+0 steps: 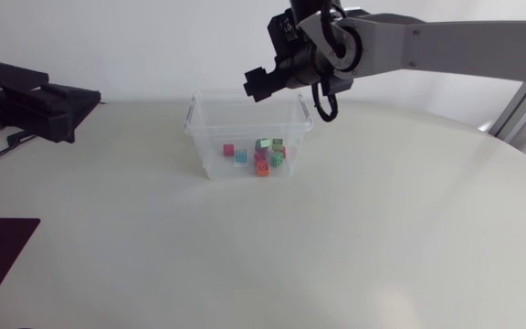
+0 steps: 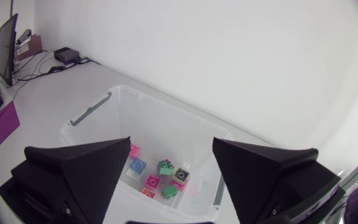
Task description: Place the duplo bricks in the container
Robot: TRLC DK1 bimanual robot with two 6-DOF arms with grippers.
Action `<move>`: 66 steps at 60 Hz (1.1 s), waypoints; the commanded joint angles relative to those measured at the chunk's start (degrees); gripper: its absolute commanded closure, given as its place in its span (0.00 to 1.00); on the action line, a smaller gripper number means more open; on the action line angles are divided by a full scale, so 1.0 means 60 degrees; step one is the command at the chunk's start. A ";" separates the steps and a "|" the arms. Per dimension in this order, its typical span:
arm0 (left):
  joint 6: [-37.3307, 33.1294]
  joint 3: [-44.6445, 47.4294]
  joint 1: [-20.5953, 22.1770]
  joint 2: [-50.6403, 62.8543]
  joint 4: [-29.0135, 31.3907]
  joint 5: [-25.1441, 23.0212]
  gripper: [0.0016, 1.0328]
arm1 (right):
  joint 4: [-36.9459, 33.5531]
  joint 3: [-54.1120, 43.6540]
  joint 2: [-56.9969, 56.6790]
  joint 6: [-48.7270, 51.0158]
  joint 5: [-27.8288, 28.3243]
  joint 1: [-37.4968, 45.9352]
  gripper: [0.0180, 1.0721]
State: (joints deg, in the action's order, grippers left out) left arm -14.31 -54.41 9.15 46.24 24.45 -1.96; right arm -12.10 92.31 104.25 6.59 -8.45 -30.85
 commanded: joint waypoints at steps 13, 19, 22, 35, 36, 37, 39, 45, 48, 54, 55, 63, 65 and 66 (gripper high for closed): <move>-0.0296 0.1261 -0.0602 -0.1862 0.0672 0.0077 0.04 | 0.0683 -0.3828 -0.4425 0.0279 -0.0438 0.0264 0.04; -0.0223 0.1745 -0.0616 -0.2301 0.0584 0.0062 0.04 | 0.1064 -0.5425 -0.5993 0.0513 -0.0672 0.0542 0.04; -0.0194 0.1994 -0.0587 -0.2477 0.0452 0.0077 0.04 | 0.1196 -0.6025 -0.6564 0.0689 -0.0833 0.0615 0.04; 0.0216 0.3122 -0.0514 -0.3385 -0.0530 0.0106 0.04 | 0.1518 -0.8471 -0.9230 0.1231 -0.0775 0.1714 0.04; 0.0231 0.3195 -0.0514 -0.3444 -0.0617 0.0092 0.04 | 0.1518 -0.8647 -0.9406 0.1231 -0.0760 0.1802 0.04; 0.0231 0.3239 -0.0528 -0.3458 -0.0647 0.0106 0.04 | 0.1518 -0.8794 -0.9581 0.1245 -0.0745 0.1890 0.04; 0.0216 0.3444 -0.0572 -0.3561 -0.0910 0.0136 0.04 | 0.1518 -0.9087 -0.9933 0.1245 -0.0731 0.2051 0.04; 0.0202 0.3795 -0.0748 -0.3707 -0.1306 0.0165 0.04 | 0.1474 -0.9936 -1.1061 0.1275 -0.0657 0.2403 0.04; 0.0216 0.3971 -0.0807 -0.3781 -0.1467 0.0180 0.04 | 0.1474 -1.0288 -1.1588 0.1304 -0.0657 0.2549 0.04; 0.0246 0.4513 -0.0851 -0.4044 -0.2024 0.0253 0.04 | 0.1430 -1.0991 -1.2511 0.1333 -0.0657 0.2842 0.04; 0.0269 0.4635 -0.0872 -0.4113 -0.2118 0.0283 0.04 | 0.1437 -1.1183 -1.2723 0.1307 -0.0635 0.2910 0.04; 0.0595 0.5318 -0.0973 -0.4667 -0.2420 0.0289 0.04 | 0.1526 -1.1831 -1.3440 0.0936 -0.0320 0.3254 0.04; 0.0678 0.5492 -0.0999 -0.4808 -0.2497 0.0291 0.04 | 0.1549 -1.1996 -1.3623 0.0842 -0.0240 0.3342 0.04; 0.0717 0.5574 -0.1011 -0.4874 -0.2532 0.0292 0.04 | 0.1559 -1.2073 -1.3708 0.0798 -0.0203 0.3383 0.04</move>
State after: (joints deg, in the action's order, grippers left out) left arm -12.27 -23.75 3.79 18.74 10.66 -0.71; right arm -4.01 22.55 24.03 13.04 -10.28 -11.64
